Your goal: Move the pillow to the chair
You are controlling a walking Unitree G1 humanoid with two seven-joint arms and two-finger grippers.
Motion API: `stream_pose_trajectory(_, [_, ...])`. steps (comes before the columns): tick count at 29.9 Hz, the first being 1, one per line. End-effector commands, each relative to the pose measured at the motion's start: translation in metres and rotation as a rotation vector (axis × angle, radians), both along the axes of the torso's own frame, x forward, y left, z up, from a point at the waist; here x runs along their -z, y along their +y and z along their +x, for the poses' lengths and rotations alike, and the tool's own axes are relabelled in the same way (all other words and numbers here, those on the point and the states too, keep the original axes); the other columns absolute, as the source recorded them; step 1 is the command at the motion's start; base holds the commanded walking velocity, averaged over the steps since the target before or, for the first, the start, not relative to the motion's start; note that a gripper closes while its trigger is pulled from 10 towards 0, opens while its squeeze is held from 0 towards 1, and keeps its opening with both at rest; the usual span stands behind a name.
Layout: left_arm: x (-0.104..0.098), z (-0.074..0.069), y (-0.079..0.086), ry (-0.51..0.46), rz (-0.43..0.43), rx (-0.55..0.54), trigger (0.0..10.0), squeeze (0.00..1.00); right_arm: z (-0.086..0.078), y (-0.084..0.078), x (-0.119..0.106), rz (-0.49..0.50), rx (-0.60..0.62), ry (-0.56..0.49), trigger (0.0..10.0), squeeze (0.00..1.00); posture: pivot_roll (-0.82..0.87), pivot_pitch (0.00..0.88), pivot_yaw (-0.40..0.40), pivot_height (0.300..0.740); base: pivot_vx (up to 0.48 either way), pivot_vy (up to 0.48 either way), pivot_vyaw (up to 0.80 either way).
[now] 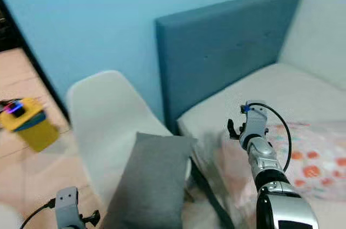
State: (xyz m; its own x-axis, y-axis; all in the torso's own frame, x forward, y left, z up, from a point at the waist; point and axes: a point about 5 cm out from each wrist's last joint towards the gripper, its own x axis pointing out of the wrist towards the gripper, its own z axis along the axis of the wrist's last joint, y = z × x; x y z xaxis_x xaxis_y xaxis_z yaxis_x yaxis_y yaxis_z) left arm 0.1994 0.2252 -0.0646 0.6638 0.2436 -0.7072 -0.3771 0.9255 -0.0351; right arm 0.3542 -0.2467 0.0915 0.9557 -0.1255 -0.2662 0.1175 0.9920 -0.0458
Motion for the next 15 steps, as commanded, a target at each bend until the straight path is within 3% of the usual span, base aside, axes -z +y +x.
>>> stream_pose_trajectory(1, [-0.007, 0.009, 0.006, -0.045, 0.026, 0.001, 10.0, 0.00, -0.001, -0.005, -0.001, -0.022, 0.048, -0.003, 10.0, 0.00, -0.22, 0.040, 0.004, 0.740, 0.000, 0.000, -0.68])
stream_pose_trajectory(5, [-0.013, 0.018, 0.007, -0.088, 0.035, 0.008, 10.0, 0.00, -0.002, -0.010, -0.003, -0.046, 0.082, -0.005, 10.0, 0.00, -0.22, 0.040, 0.004, 0.740, 0.000, 0.000, -0.68])
stream_pose_trajectory(10, [-0.030, 0.040, 0.008, -0.193, 0.054, 0.035, 10.0, 0.00, -0.006, -0.032, -0.008, -0.111, 0.168, 0.015, 10.0, 0.00, -0.23, 0.031, 0.005, 0.740, 0.000, 0.000, -0.68])
stream_pose_trajectory(15, [-0.036, 0.047, 0.005, -0.235, 0.063, 0.061, 10.0, 0.00, -0.009, -0.038, -0.006, -0.117, 0.195, 0.035, 10.0, 0.00, -0.23, 0.023, 0.008, 0.740, 0.000, 0.000, -0.68])
